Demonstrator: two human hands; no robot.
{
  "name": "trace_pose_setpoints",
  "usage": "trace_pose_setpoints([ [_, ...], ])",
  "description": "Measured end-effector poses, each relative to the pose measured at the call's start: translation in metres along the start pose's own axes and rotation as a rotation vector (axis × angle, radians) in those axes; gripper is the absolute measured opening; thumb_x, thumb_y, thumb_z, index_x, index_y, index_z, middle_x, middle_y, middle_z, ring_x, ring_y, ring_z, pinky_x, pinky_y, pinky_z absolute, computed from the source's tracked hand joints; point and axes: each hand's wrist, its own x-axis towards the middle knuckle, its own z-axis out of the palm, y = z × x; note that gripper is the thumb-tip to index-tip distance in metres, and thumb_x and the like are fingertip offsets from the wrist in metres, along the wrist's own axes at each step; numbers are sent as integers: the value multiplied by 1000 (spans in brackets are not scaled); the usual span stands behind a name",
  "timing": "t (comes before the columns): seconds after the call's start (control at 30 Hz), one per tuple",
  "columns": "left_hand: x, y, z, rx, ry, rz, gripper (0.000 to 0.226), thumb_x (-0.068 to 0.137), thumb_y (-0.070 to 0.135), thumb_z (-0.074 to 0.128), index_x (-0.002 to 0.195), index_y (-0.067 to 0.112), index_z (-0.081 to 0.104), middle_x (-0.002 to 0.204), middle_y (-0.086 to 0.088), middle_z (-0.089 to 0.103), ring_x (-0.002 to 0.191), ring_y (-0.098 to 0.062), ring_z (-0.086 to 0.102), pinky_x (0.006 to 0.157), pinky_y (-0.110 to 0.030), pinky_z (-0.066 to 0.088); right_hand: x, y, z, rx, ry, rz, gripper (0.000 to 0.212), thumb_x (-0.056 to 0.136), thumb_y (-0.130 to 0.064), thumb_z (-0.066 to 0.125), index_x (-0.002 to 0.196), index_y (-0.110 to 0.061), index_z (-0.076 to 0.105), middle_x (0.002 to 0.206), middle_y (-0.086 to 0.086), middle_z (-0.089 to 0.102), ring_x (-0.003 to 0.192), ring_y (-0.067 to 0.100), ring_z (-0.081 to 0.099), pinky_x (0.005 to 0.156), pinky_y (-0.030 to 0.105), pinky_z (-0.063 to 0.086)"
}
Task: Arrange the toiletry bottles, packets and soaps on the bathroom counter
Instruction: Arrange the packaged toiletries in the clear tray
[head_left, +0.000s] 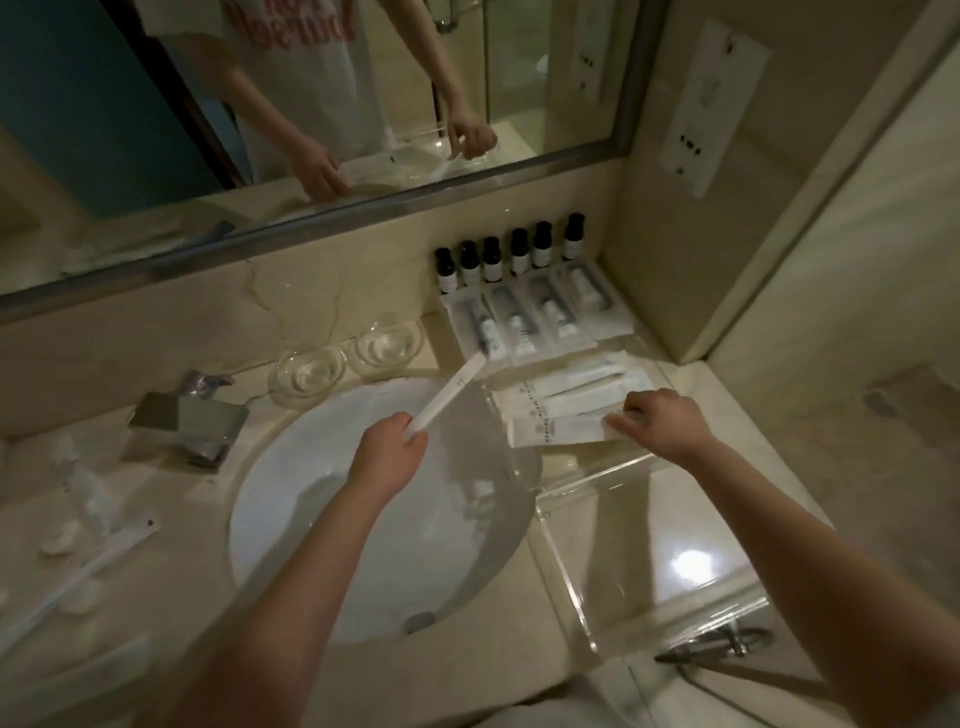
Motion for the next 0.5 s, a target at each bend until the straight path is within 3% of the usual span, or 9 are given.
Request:
trace_pose_setpoints([
  [0.13, 5, 9, 6, 31, 6, 16, 21, 93, 18, 50, 96, 0, 59, 87, -14, 58, 88, -34, 59, 70, -32, 42, 22, 9, -1, -145, -153, -93, 32, 90, -45, 52, 111, -23, 62, 113, 4, 62, 115, 25, 49, 91, 36, 40],
  [0.27, 7, 12, 9, 49, 3, 21, 21, 92, 16, 52, 96, -2, 60, 96, -21, 62, 91, -35, 60, 76, -37, 46, 29, 9, 8, -223, -111, -156, 34, 87, -37, 55, 119, -25, 60, 120, 3, 58, 119, 26, 46, 94, 37, 40],
  [0.37, 8, 15, 9, 54, 3, 19, 14, 92, 16, 52, 88, 3, 55, 86, -15, 57, 84, -31, 57, 70, -32, 40, 27, 3, 23, -115, 9, -210, 37, 78, -29, 67, 115, -25, 64, 113, 4, 61, 109, 29, 52, 86, 37, 42],
  [0.5, 9, 17, 8, 49, -2, 17, 13, 92, 16, 52, 89, 4, 56, 84, -10, 53, 79, -25, 51, 68, -30, 39, 25, -9, 42, 42, 96, -327, 20, 67, -14, 77, 85, -20, 75, 80, 8, 66, 76, 36, 59, 60, 36, 48],
])
